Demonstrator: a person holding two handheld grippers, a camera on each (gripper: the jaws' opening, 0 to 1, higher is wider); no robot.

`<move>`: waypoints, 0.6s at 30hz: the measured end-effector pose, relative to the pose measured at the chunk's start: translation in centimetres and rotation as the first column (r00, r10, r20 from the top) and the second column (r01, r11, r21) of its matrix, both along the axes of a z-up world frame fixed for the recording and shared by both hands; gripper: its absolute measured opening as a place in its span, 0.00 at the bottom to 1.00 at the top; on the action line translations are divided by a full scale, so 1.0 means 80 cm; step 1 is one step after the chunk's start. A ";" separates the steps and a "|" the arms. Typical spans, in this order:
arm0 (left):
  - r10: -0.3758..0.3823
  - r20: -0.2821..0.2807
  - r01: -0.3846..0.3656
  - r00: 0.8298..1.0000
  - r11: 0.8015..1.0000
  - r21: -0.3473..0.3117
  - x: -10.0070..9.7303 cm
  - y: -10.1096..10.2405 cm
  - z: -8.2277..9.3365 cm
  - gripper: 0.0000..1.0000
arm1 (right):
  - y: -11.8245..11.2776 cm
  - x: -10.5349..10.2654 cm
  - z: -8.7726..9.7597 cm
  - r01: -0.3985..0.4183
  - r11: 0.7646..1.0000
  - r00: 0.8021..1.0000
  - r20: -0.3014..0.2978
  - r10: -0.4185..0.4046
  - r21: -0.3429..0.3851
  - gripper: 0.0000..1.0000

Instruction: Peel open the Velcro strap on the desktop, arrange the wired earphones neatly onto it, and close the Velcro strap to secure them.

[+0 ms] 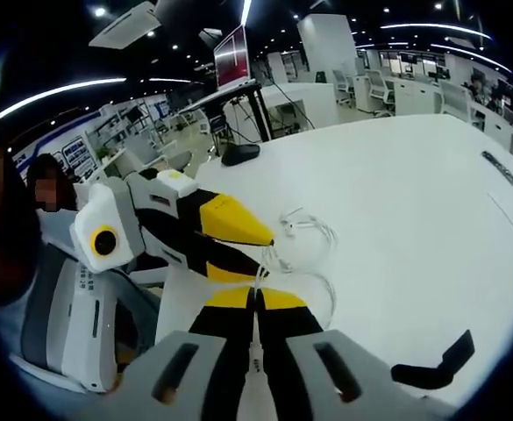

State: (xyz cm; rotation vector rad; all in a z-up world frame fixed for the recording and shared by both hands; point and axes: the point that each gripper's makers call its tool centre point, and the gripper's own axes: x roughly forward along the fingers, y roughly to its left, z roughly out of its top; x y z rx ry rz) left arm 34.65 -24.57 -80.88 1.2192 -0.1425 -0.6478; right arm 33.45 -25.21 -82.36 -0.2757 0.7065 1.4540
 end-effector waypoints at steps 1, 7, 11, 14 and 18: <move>0.000 0.003 0.000 1.000 1.000 0.007 0.000 -0.001 -0.001 0.20 | 0.000 0.000 0.001 0.000 1.000 1.000 0.000 0.000 0.002 0.04; -0.003 0.000 0.003 1.000 1.000 0.012 0.000 0.000 -0.001 0.14 | -0.001 0.000 0.001 0.004 1.000 1.000 0.007 -0.004 0.006 0.04; -0.003 -0.015 0.003 1.000 1.000 -0.001 0.000 0.000 -0.003 0.11 | -0.003 0.001 0.001 0.010 1.000 1.000 0.016 -0.010 0.008 0.04; -0.006 -0.025 0.006 1.000 1.000 -0.007 -0.001 -0.001 -0.005 0.09 | -0.003 0.000 0.000 0.011 1.000 1.000 0.020 -0.011 0.009 0.04; -0.014 -0.032 0.013 0.999 1.000 -0.011 -0.003 -0.004 -0.008 0.08 | -0.002 -0.003 0.000 0.006 1.000 1.000 0.028 -0.006 0.003 0.05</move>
